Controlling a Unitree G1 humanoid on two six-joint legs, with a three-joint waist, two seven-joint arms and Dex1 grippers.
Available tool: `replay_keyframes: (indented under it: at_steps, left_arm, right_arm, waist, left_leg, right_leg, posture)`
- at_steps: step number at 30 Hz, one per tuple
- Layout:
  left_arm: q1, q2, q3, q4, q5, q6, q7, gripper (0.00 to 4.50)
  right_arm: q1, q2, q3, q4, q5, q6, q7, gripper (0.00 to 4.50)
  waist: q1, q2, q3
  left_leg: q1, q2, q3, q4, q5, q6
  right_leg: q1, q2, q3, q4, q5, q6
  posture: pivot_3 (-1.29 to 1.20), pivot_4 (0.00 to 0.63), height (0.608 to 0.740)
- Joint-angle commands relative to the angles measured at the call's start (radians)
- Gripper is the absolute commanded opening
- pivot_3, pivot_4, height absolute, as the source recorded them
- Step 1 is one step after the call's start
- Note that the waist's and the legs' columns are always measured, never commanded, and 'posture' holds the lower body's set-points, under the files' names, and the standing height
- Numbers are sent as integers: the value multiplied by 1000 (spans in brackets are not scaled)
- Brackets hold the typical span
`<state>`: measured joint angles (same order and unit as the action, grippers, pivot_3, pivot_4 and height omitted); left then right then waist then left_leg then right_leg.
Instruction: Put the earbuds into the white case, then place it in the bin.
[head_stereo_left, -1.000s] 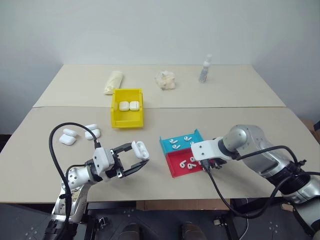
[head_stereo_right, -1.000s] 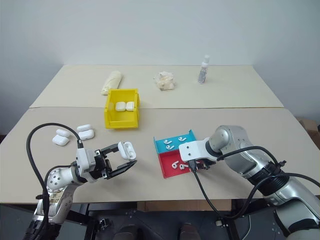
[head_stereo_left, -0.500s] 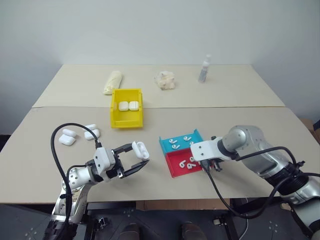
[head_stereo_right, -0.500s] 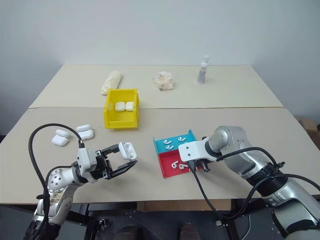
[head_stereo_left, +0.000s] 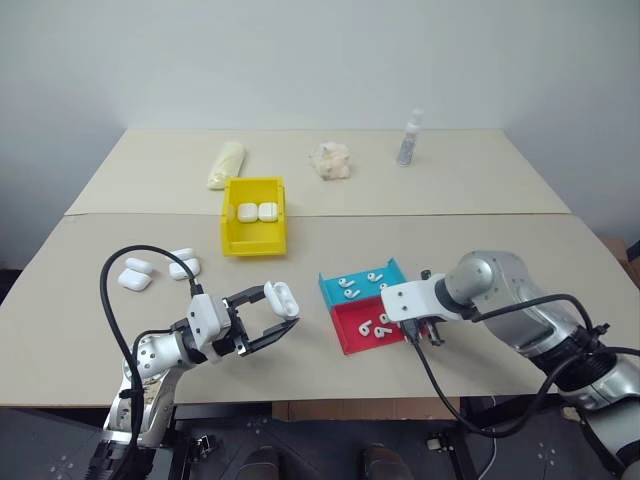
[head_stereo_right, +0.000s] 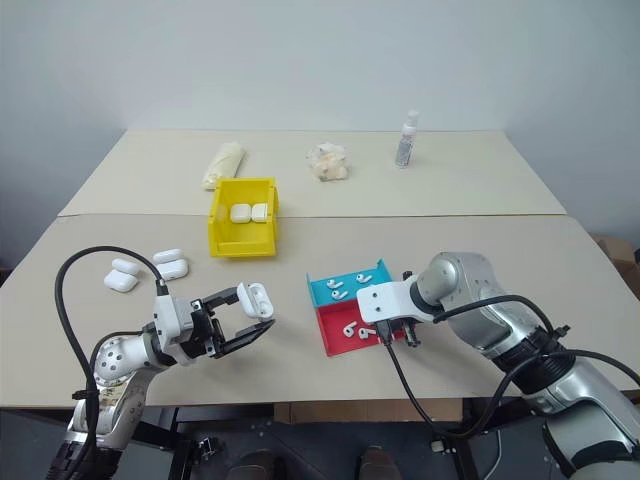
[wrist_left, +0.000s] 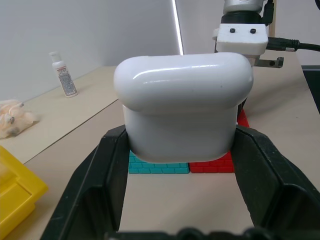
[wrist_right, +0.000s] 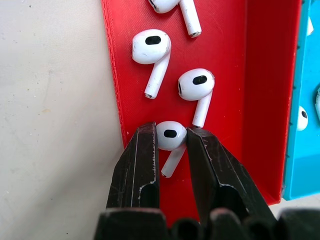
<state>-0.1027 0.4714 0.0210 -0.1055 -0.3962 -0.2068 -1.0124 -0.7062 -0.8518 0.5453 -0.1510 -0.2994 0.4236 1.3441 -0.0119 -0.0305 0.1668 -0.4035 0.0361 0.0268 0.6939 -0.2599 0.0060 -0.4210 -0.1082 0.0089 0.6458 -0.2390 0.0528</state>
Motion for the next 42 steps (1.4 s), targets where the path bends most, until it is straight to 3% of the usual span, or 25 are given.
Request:
replay_keyframes:
  at_steps: [1, 5, 9, 15, 19, 23, 32, 42]
  left_arm:
    - [-25, -1, -4, -71, -49, 19, -5, 2757]
    - [-74, -9, -16, -127, -127, 83, -23, 2757]
    - [-142, -24, -50, -116, -172, 119, -82, 2757]
    - [-194, -32, -73, -99, -190, 164, -133, 2757]
    - [-226, -43, -78, -101, -189, 187, -138, 2757]
    - [-229, -41, -71, -106, -188, 199, -140, 2757]
    - [-203, -33, -54, -131, -200, 196, -156, 2757]
    - [-185, -29, -49, -155, -206, 198, -146, 2757]
  right_arm:
    - [7, -31, -107, -105, 46, 48, 4, 745]
    - [-35, -13, -360, -211, 211, 178, -39, 745]
    - [-34, 87, -709, -258, 502, 256, -100, 745]
    - [-12, 300, -863, -321, 805, 169, -205, 745]
    - [23, 480, -824, -324, 902, -4, -244, 745]
    - [74, 537, -706, -277, 863, -157, -205, 745]
    - [112, 529, -554, -115, 800, -343, -140, 745]
    - [122, 530, -490, -38, 787, -402, -150, 745]
  waist:
    - [0, 0, 0]
    - [2, 0, 0]
    - [8, 0, 0]
    - [1, 0, 0]
    - [-3, 0, 0]
    - [-3, 1, 0]
    - [-2, 1, 0]
    - [-2, 1, 0]
  left_leg:
    - [0, 0, 0, 0, 0, 0]
    - [-2, 0, 0, 0, 0, 0]
    - [0, 0, -2, 0, 0, 0]
    - [0, 0, -1, 0, 0, 0]
    - [0, 0, -1, -1, 0, 0]
    - [0, 0, -1, -1, 0, 0]
    - [1, 0, -1, -1, 0, 0]
    - [1, 0, -1, -1, 0, 0]
  right_leg:
    - [0, 0, 0, 0, 0, 0]
    - [-1, 0, 0, 0, 0, 0]
    - [1, 0, -1, -1, 0, 0]
    - [1, 0, 0, 0, 0, 0]
    - [1, 1, 0, 1, 0, 0]
    - [1, 1, 0, 0, 0, 0]
    - [1, 1, 0, 0, 0, 0]
    - [1, 1, 0, 0, 0, 0]
  posture:
    - [0, 150, 740]
    - [0, 150, 740]
    - [0, 150, 740]
    - [0, 150, 740]
    - [0, 150, 740]
    - [0, 150, 740]
    - [0, 150, 740]
    - [0, 150, 740]
